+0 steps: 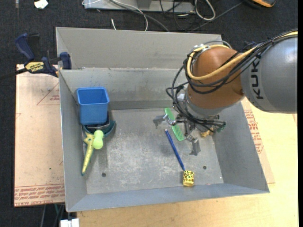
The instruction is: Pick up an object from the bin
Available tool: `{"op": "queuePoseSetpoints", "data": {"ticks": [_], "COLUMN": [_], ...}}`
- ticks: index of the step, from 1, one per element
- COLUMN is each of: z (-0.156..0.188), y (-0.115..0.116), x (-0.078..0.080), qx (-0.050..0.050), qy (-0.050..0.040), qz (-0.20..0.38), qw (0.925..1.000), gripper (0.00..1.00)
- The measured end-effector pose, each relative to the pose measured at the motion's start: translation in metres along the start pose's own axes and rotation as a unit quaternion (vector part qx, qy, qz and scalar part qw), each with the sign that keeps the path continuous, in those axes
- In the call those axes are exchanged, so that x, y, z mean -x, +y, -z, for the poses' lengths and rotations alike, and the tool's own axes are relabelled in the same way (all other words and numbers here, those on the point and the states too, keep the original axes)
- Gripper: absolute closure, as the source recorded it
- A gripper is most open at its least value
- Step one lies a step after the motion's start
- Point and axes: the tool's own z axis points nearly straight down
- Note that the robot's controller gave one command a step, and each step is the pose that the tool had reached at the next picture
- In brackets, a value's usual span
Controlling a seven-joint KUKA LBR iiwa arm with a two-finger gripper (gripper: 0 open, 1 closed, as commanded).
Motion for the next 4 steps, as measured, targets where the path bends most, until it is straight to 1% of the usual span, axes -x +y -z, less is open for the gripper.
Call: {"op": "queuePoseSetpoints", "data": {"ticks": [1,2,3,4], "z": [-0.017,-0.026,-0.033,-0.042], "y": [-0.029,-0.05,-0.052,-0.058], "x": [0.034,0.001,-0.013,-0.003], "qx": [-0.001,0.002,0.002,0.001], "qy": [-0.001,-0.0004,-0.0008,-0.0021], "qz": [0.215,0.236,0.098,0.264], "qw": [0.9766,0.9718,0.9952,0.9645], "gripper": [0.0,0.0,0.0,0.0]}}
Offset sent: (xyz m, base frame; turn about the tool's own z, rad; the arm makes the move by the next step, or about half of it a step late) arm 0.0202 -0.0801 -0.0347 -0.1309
